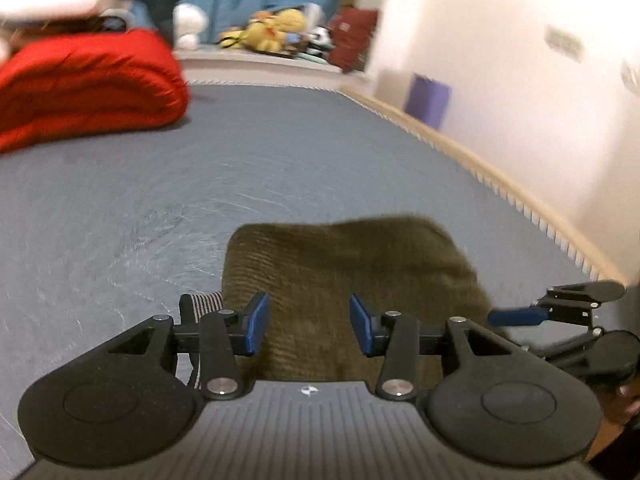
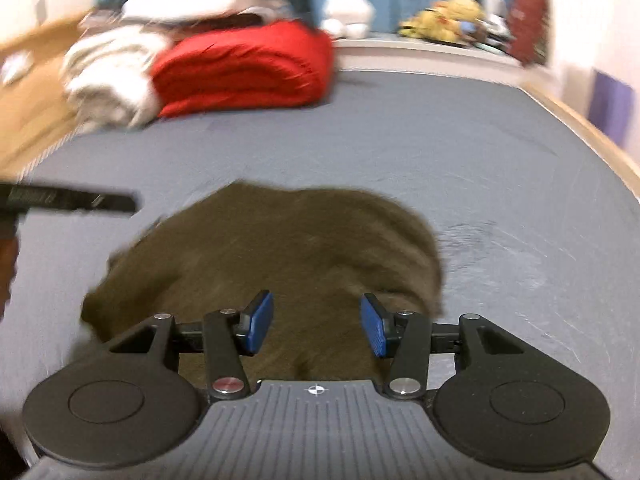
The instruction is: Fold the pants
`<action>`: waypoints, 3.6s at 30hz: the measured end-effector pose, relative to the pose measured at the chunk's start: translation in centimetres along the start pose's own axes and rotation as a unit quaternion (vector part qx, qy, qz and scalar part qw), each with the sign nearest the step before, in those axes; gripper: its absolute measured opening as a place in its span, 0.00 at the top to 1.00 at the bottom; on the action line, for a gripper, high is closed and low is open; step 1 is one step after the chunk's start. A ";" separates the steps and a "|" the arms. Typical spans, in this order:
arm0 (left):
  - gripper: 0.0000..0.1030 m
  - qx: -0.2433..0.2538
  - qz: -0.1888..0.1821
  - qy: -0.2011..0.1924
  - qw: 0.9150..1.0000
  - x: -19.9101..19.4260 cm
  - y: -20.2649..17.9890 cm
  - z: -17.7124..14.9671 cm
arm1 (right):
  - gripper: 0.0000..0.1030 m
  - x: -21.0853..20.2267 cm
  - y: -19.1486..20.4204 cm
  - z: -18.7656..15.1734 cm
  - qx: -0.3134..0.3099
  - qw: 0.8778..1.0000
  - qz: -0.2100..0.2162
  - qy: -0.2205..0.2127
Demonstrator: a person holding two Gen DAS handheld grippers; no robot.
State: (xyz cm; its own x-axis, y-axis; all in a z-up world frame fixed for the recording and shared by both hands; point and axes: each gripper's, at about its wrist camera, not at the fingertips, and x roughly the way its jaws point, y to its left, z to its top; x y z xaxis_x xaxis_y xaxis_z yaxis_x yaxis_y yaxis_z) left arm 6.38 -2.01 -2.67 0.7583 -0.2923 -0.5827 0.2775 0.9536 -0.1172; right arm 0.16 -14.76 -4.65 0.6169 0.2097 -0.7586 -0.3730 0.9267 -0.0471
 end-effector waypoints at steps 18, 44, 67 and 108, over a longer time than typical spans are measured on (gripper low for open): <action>0.60 0.141 0.011 0.143 0.980 2.7 -1.6 -5.3 | 0.48 0.1 0.0 1.1 -0.024 0.999 0.010 0.025; 0.51 0.124 -0.065 0.118 0.983 4.7 -6.5 -4.2 | 0.13 11.1 -15.2 1.2 0.355 0.925 0.115 0.074; 0.45 0.130 -0.061 0.155 0.977 4.5 -5.8 -5.5 | 0.48 8.0 -9.6 4.6 0.201 0.978 0.024 -0.044; 0.43 0.115 -0.068 0.136 0.982 3.7 -5.3 -5.6 | 0.57 15.3 -14.8 3.5 0.349 0.937 0.004 -0.037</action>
State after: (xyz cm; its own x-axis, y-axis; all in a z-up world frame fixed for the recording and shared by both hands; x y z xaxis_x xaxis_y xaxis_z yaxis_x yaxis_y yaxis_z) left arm 4.40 -7.74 -8.69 0.5286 -0.3556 -0.7708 0.5141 0.8567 -0.0427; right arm 17.50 -24.15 -13.29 0.6719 0.2150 -0.7087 0.1492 0.8980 0.4139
